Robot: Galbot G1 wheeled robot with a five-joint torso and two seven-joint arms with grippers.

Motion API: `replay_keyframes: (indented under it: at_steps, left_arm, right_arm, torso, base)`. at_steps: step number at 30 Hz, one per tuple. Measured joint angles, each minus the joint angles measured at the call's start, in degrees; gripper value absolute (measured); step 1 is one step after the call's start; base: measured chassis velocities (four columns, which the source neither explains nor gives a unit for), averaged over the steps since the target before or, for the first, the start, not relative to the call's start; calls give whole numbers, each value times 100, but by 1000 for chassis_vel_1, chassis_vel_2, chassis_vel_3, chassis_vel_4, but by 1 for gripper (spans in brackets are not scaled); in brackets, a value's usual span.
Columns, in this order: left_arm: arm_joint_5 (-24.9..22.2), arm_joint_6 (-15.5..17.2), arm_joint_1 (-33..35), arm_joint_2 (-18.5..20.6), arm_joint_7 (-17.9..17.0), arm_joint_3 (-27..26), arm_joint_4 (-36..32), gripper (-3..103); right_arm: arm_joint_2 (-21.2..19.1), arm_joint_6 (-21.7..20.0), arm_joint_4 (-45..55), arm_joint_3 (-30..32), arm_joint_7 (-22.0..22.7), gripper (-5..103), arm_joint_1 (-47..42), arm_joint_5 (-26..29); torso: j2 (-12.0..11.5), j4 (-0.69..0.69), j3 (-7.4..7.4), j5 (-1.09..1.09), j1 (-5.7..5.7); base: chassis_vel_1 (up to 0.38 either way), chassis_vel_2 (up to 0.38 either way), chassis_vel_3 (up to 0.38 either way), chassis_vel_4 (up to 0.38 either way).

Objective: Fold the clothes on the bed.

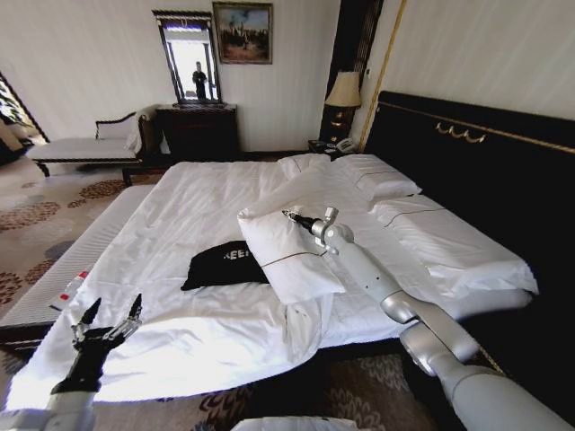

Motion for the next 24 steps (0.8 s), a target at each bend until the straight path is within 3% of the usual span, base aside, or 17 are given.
replay_keyframes:
  at_steps: [3, 5, 7, 11, 19, 21, 22, 24]
  left_arm:
    - [8, 0, 2, -9, 0, 0, -17, 100]
    - [12, 0, 6, -14, 0, 0, -21, 100]
    - [15, 0, 11, -20, 0, 2, -34, 100]
    - [9, 0, 11, -20, 0, -9, -42, 100]
    - [-99, -15, 9, 13, 0, -69, -57, 100]
    - [-148, -17, -13, 36, -6, -66, -57, 100]
    - [-148, -17, -13, 36, -6, -66, -57, 100]
    - [-152, -13, -52, 58, -7, 9, -57, 100]
  right_arm:
    - [-61, 38, 79, 40, -117, 21, -69, -21]
    - [-80, 61, 111, 64, -134, 21, -100, -26]
    - [-124, 126, 195, 123, -163, 11, -173, -27]
    - [-228, 197, 450, 299, -172, 2, -327, 60]
    - [-795, 533, 1963, 1327, -65, 0, -1384, 613]
    - [-1133, 801, 2698, 2103, 63, 0, -2019, 767]
    - [-1133, 801, 2698, 2103, 63, 0, -2019, 767]
    - [-1409, 1097, 3167, 2718, 122, 0, -2550, 864]
  torso:
    - [0, 0, 0, 0, 0]
    - [0, 0, 0, 0, 0]
    - [0, 1, 0, 0, 0]
    - [0, 2, 0, -1, 0]
    - [0, 1, 0, 1, 0]
    - [0, 1, -1, 2, 0]
    - [0, 1, -1, 2, 0]
    - [1, -1, -1, 3, 0]
  base:
    - [0, 0, 0, 0]
    - [0, 0, 0, 0]
    - [0, 0, 0, 0]
    - [0, 0, 0, 0]
    - [0, 0, 0, 0]
    - [0, 0, 0, 0]
    - [0, 0, 0, 0]
    - [0, 0, 0, 0]
